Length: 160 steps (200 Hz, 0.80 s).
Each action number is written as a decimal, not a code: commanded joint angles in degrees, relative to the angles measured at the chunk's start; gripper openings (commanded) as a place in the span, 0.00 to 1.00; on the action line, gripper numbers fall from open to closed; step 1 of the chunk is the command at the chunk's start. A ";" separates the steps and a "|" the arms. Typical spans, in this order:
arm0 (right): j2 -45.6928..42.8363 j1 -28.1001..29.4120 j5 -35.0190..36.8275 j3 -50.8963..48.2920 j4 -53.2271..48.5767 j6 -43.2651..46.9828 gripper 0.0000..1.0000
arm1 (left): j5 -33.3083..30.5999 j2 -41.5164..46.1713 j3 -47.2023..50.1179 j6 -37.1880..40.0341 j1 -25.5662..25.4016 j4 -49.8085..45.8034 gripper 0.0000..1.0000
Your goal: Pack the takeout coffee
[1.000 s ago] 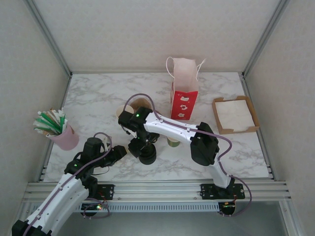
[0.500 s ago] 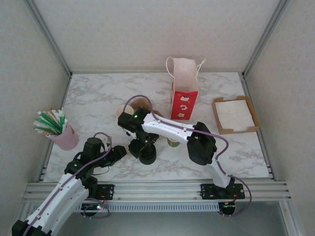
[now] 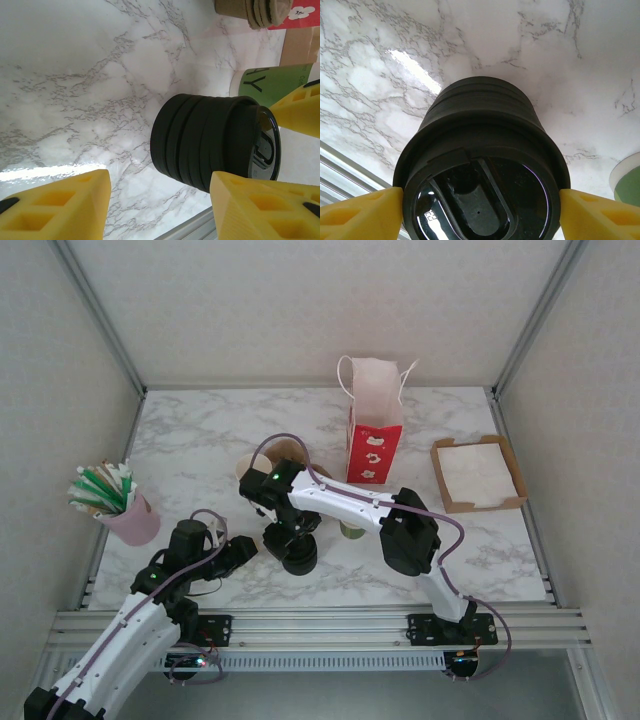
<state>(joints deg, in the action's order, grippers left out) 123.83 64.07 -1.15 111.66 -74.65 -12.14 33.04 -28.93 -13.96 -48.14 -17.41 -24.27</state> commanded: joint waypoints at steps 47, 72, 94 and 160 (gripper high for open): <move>-0.30 0.71 1.32 1.26 -1.81 0.14 0.75 | -0.96 0.39 0.03 0.66 0.62 -1.30 0.54; -0.91 0.72 1.62 1.28 -1.64 -0.10 0.75 | -1.04 0.42 0.07 0.60 0.62 -1.30 0.54; -1.50 0.79 1.66 1.20 -1.46 -0.42 0.74 | -1.04 0.45 0.06 0.61 0.65 -1.30 0.54; -2.51 0.71 1.41 1.20 -1.09 -1.29 0.74 | -1.03 0.45 0.07 0.65 0.62 -1.20 0.53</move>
<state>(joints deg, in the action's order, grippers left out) 123.76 64.07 -1.10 111.66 -74.61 -12.69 33.01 -28.93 -13.96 -48.14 -17.41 -24.27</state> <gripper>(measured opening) 0.746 0.534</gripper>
